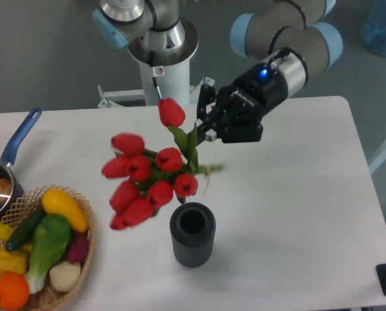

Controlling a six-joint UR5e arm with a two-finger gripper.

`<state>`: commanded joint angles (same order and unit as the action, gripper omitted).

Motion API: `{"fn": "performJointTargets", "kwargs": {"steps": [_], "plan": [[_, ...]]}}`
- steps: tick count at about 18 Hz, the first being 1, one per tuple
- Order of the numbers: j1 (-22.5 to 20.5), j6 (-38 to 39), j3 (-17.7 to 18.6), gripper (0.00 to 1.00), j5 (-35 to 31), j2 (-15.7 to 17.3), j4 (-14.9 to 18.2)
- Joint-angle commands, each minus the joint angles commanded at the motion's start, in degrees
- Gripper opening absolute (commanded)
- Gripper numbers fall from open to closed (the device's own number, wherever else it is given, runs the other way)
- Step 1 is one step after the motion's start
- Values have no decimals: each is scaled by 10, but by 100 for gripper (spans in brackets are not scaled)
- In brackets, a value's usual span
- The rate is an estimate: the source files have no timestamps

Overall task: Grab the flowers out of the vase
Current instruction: 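Lift the gripped tulip bunch up out of the black vase, then carry the tulip bunch away from the vase, holding it raised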

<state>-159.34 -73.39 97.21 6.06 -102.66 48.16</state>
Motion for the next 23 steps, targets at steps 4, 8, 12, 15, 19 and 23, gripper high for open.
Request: {"fn": "performJointTargets", "kwargs": {"steps": [4,8,12,15,19,23], "plan": [[-31,1,0,0,-1,-3,0],[-89,-1,1,0,-13,-7,0],[-133,1,-5,0,-155,-14,0],[-143,1,-3,0,-256,-14,0],[-142,-1,2,0,-368,-15,1],[-135,-2,-6,0,-465,-19,3]]}}
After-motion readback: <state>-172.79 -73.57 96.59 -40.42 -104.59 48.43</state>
